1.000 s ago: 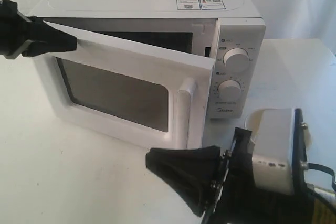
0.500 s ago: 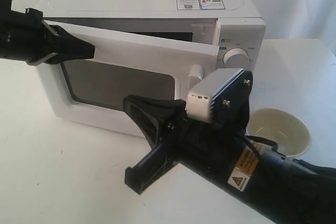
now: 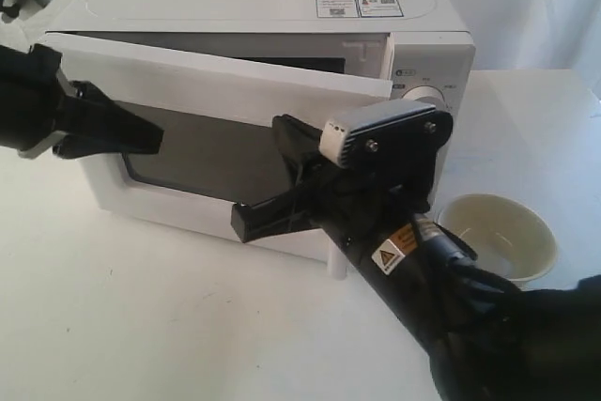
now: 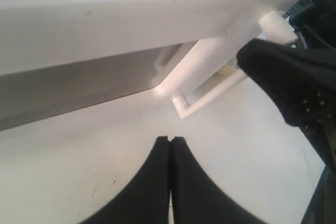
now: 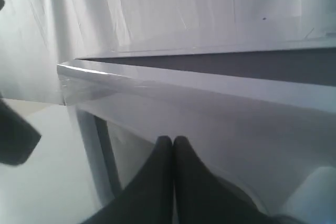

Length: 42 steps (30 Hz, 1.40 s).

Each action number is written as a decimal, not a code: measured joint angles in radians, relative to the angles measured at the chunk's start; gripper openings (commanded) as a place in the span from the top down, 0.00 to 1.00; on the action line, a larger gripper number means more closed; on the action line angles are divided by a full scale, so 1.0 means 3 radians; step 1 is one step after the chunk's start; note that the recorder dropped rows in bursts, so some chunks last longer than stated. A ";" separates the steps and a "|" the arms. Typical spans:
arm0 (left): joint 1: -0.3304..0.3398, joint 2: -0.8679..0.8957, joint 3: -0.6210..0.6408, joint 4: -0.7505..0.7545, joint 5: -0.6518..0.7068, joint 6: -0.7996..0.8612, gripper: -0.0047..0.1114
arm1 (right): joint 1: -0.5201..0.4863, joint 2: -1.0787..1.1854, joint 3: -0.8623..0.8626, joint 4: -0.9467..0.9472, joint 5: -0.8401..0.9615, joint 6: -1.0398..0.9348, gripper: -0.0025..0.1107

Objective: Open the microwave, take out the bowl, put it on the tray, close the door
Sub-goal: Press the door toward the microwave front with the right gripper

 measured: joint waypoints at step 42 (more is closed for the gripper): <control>0.0000 -0.0246 0.0492 0.0024 -0.0286 -0.0029 0.96 | -0.0083 0.0806 -0.1002 0.1159 -0.0173 -0.0780 0.98</control>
